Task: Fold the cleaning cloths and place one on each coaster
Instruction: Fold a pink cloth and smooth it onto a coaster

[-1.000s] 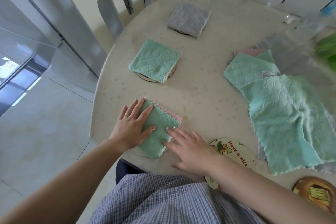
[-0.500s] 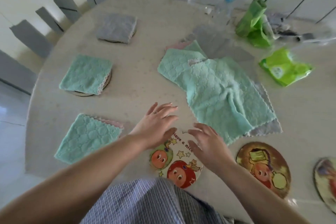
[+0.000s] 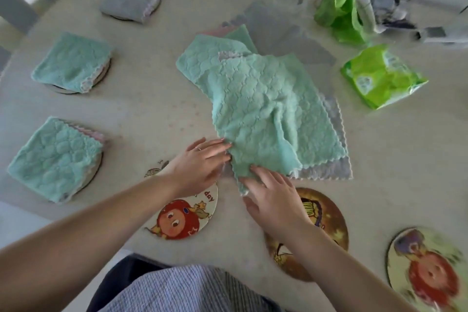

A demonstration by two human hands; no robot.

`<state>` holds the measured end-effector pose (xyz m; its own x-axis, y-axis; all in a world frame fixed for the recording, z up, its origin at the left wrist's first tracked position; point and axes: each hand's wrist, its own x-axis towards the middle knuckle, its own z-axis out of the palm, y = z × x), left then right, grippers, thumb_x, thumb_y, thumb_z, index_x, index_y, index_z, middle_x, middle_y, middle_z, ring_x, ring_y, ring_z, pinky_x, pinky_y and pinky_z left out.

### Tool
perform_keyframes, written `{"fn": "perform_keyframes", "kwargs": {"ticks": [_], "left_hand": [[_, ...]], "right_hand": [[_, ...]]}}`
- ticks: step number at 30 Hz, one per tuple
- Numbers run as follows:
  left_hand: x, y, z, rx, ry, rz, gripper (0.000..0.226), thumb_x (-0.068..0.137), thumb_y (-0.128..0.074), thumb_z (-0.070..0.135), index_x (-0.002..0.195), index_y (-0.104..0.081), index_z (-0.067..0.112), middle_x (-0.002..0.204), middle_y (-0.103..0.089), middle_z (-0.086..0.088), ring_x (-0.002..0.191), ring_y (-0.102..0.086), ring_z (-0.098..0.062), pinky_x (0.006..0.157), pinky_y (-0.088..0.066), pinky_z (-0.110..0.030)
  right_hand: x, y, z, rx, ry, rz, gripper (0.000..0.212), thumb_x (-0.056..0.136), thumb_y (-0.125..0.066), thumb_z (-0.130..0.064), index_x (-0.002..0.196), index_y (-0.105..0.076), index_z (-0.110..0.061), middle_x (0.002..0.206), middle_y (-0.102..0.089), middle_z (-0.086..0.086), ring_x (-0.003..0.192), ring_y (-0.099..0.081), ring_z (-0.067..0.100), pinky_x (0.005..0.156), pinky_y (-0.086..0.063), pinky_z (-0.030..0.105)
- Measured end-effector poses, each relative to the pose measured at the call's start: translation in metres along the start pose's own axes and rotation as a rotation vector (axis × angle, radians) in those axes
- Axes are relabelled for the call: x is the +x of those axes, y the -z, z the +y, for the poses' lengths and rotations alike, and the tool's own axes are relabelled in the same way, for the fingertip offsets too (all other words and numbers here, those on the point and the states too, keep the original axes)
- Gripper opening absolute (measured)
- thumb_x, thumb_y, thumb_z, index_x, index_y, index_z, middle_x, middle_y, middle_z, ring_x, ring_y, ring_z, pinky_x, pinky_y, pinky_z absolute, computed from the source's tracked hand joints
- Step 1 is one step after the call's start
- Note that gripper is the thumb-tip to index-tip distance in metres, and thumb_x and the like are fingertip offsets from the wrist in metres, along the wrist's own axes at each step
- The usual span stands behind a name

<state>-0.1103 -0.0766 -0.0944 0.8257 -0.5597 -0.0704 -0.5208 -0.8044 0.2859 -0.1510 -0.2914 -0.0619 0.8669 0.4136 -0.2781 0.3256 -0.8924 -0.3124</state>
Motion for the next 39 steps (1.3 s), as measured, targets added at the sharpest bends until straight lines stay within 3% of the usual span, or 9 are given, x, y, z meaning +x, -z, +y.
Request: {"fn": "perform_keyframes", "kwargs": {"ticks": [7,12,17,20,23,26,30,34,39], "left_hand": [[0.017,-0.003,-0.021,0.001,-0.238,0.201,0.029,0.089,-0.047,0.02,0.106,-0.068,0.011,0.127,-0.06,-0.006,0.122,-0.053,-0.024,0.1,-0.044,-0.048],[0.023,-0.013,-0.036,0.033,-0.367,0.341,0.029,0.088,-0.049,0.007,0.11,-0.066,0.004,0.118,-0.065,-0.009,0.11,-0.062,-0.024,0.098,-0.046,-0.043],[0.04,0.003,-0.028,0.058,-0.418,0.492,0.022,0.086,-0.059,0.02,0.103,-0.069,0.009,0.105,-0.07,-0.005,0.093,-0.066,-0.016,0.084,-0.053,-0.038],[0.046,0.018,-0.015,-0.01,-0.376,0.54,0.027,0.085,-0.053,0.029,0.097,-0.07,0.011,0.097,-0.07,-0.001,0.085,-0.062,-0.011,0.07,-0.051,-0.026],[0.051,0.035,-0.001,0.029,-0.338,0.521,0.024,0.085,-0.054,0.015,0.104,-0.069,0.012,0.105,-0.069,-0.001,0.097,-0.061,-0.014,0.077,-0.054,-0.033],[0.045,0.05,0.017,0.065,-0.206,0.413,0.031,0.086,-0.048,0.007,0.109,-0.066,0.016,0.113,-0.066,0.001,0.108,-0.058,-0.018,0.087,-0.048,-0.037],[0.047,0.061,0.035,0.108,-0.114,0.425,0.044,0.081,-0.031,0.044,0.092,-0.068,0.023,0.094,-0.066,0.004,0.091,-0.061,-0.021,0.076,-0.05,-0.039],[0.051,0.073,0.049,0.015,-0.04,0.463,0.022,0.083,-0.049,0.023,0.089,-0.07,0.026,0.089,-0.061,0.004,0.085,-0.062,-0.021,0.072,-0.051,-0.035],[0.061,0.081,0.06,0.026,-0.059,0.487,0.023,0.086,-0.05,0.014,0.096,-0.07,0.023,0.102,-0.064,0.003,0.091,-0.058,-0.016,0.07,-0.042,-0.024]], "right_hand": [[0.01,-0.016,0.014,-0.153,0.151,0.174,0.038,0.077,-0.059,-0.042,0.112,-0.061,-0.027,0.118,-0.056,0.004,0.106,-0.055,0.026,0.086,-0.049,0.044],[0.016,-0.016,0.033,-0.109,0.271,0.343,0.038,0.084,-0.045,-0.038,0.109,-0.067,-0.019,0.108,-0.066,-0.003,0.092,-0.064,0.013,0.075,-0.053,0.026],[0.021,0.007,0.038,-0.031,0.217,0.448,0.018,0.078,-0.068,-0.041,0.085,-0.069,-0.024,0.08,-0.067,-0.015,0.063,-0.06,0.001,0.053,-0.038,0.005],[0.023,0.014,0.036,-0.002,0.111,0.505,0.017,0.076,-0.071,-0.042,0.079,-0.065,-0.026,0.073,-0.065,-0.011,0.064,-0.058,0.007,0.055,-0.044,0.019],[0.024,0.024,0.037,0.024,0.015,0.571,0.016,0.078,-0.069,-0.039,0.084,-0.06,-0.027,0.074,-0.065,-0.007,0.068,-0.06,0.015,0.061,-0.048,0.032],[0.018,0.035,0.038,-0.06,-0.077,0.592,0.026,0.081,-0.063,-0.027,0.105,-0.055,-0.028,0.091,-0.07,-0.002,0.085,-0.064,0.023,0.067,-0.05,0.033],[0.006,0.05,0.034,-0.086,-0.131,0.649,0.033,0.084,-0.053,-0.021,0.115,-0.061,-0.029,0.106,-0.071,0.002,0.1,-0.064,0.025,0.077,-0.051,0.032],[0.001,0.058,0.025,-0.04,-0.154,0.666,0.03,0.088,-0.049,-0.021,0.113,-0.066,-0.027,0.108,-0.07,0.005,0.102,-0.063,0.027,0.079,-0.051,0.032],[0.013,0.066,0.016,0.099,-0.163,0.637,0.03,0.087,-0.051,-0.036,0.114,-0.063,-0.029,0.113,-0.068,0.003,0.105,-0.061,0.025,0.085,-0.05,0.034]]}}
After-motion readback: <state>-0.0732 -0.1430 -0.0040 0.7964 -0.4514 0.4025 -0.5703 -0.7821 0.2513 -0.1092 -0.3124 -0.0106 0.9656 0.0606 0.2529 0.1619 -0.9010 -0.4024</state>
